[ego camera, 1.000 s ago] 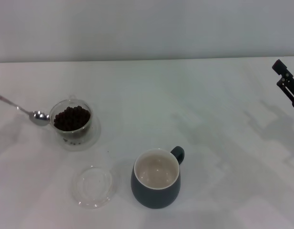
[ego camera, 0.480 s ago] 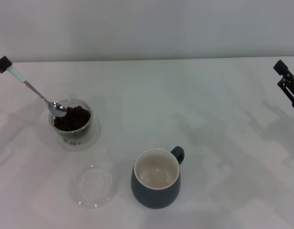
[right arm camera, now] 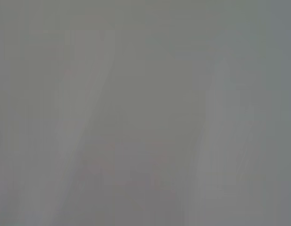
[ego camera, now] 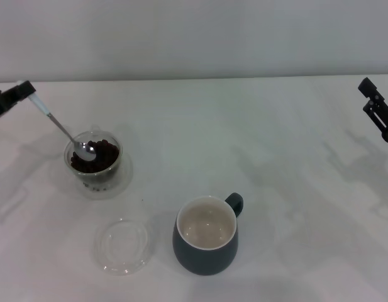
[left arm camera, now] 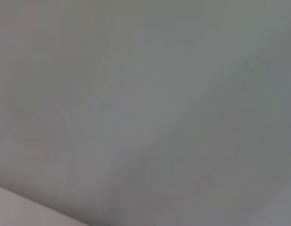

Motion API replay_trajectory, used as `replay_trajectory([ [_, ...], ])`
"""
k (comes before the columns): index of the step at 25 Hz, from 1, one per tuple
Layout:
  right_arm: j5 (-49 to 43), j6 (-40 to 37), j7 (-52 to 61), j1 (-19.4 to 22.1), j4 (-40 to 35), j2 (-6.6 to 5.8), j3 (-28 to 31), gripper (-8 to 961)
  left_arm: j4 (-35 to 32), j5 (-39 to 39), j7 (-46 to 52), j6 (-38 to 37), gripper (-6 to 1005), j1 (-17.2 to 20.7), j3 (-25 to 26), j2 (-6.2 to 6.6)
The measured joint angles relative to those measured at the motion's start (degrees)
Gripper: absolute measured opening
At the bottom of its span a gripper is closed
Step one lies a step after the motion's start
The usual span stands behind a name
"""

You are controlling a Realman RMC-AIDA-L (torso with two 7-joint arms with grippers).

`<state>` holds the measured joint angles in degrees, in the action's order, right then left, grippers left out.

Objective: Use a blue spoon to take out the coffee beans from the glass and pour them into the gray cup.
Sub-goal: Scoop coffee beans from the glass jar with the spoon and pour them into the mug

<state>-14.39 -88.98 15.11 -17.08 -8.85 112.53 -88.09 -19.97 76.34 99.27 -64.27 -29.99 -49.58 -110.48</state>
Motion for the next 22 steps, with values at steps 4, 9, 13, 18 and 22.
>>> replay_trajectory([
  [4,0.1,0.3,0.0,-0.5,-0.1,0.00,0.0,603,0.0,1.1,0.0,2.1,127,-0.4,0.0,-0.85],
  [9,0.1,1.2,0.0,-0.9,-0.1,-0.03,0.0,603,0.0,1.4,0.0,4.1,127,-0.4,0.0,-1.60],
  [13,0.1,1.8,0.0,-1.2,-0.1,-0.03,0.0,603,0.7,1.4,0.1,5.0,127,-0.2,0.2,-2.08],
  [18,0.1,2.0,0.1,-1.4,-0.1,-0.04,0.0,603,0.9,1.3,1.3,5.1,127,0.2,0.4,-2.90],
  [22,0.0,2.1,0.2,-1.5,-0.1,-0.04,0.0,603,1.1,0.7,3.4,5.1,127,1.1,0.6,-3.42],
])
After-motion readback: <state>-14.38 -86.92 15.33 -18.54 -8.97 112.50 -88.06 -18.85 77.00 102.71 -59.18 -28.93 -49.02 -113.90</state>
